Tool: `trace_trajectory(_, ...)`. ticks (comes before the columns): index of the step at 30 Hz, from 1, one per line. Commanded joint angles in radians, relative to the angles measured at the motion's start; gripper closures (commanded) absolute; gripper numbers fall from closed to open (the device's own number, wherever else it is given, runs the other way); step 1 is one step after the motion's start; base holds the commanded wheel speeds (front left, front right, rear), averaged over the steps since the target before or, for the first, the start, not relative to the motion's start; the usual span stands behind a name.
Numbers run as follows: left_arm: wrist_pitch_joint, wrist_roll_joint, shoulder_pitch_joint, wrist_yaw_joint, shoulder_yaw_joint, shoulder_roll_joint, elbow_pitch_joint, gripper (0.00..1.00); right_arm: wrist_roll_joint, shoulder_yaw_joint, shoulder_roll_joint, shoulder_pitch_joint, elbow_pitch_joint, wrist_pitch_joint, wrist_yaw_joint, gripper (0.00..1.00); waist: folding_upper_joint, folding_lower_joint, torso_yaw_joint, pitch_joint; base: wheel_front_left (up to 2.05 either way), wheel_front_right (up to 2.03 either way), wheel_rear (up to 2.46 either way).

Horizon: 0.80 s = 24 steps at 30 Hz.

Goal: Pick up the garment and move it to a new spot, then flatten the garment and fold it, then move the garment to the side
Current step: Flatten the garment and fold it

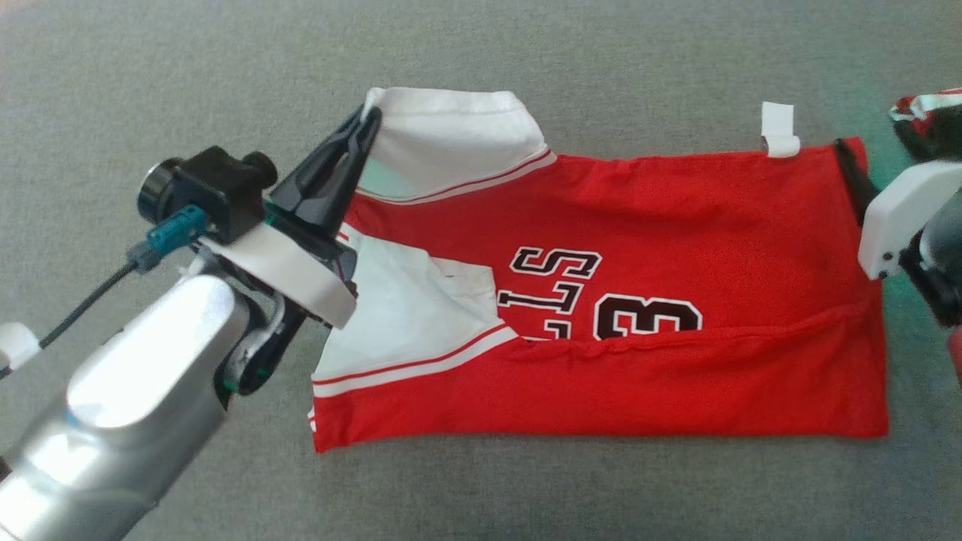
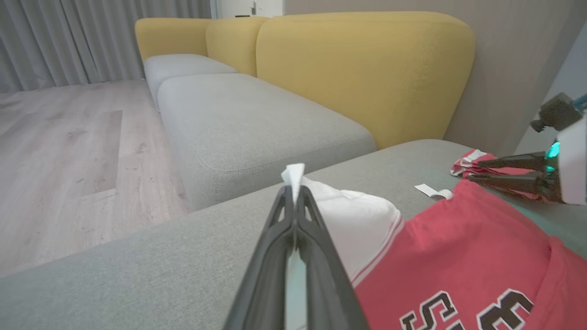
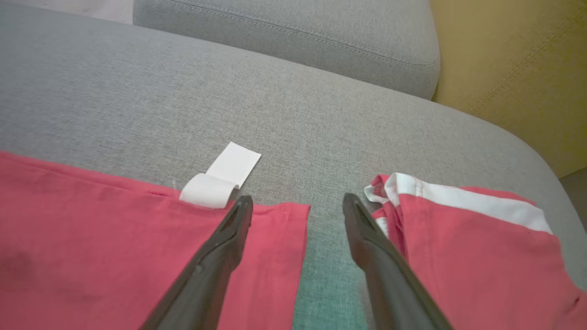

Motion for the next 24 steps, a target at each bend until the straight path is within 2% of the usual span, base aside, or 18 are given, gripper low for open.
trace_trajectory(1,0.006,0.012,-0.031,0.01,0.035,0.041,-0.033,1.0,0.004,0.015,-0.027,-0.028,-0.015,0.0,-0.001,0.0,0.0,0.0,0.007,0.01,0.0,0.0,0.0)
trace_trajectory(9,0.034,0.027,-0.058,0.019,0.021,0.037,-0.088,1.0,0.001,0.074,-0.042,-0.132,0.165,0.017,-0.001,0.0,0.0,0.0,0.033,0.059,0.0,0.0,0.0)
trace_trajectory(15,0.041,0.036,-0.086,0.017,0.019,0.03,-0.09,1.0,0.026,0.135,-0.039,-0.173,0.244,0.027,-0.001,0.0,0.0,0.0,0.04,0.081,0.0,0.0,0.0)
trace_trajectory(16,0.042,0.037,-0.094,0.016,0.02,0.032,-0.085,1.0,0.046,0.161,-0.038,-0.184,0.259,0.034,-0.001,0.7,0.0,0.0,0.038,0.086,0.0,0.0,0.0)
trace_trajectory(17,0.043,0.037,-0.097,0.017,0.021,0.033,-0.081,1.0,0.054,0.176,-0.039,-0.19,0.262,0.033,-0.001,1.0,0.0,0.0,0.037,0.088,0.0,0.0,0.0)
trace_trajectory(24,0.038,0.03,-0.115,0.03,0.046,0.045,-0.026,1.0,0.118,0.199,-0.04,-0.254,0.272,-0.046,-0.001,1.0,0.0,0.0,0.014,0.079,0.0,0.0,0.0)
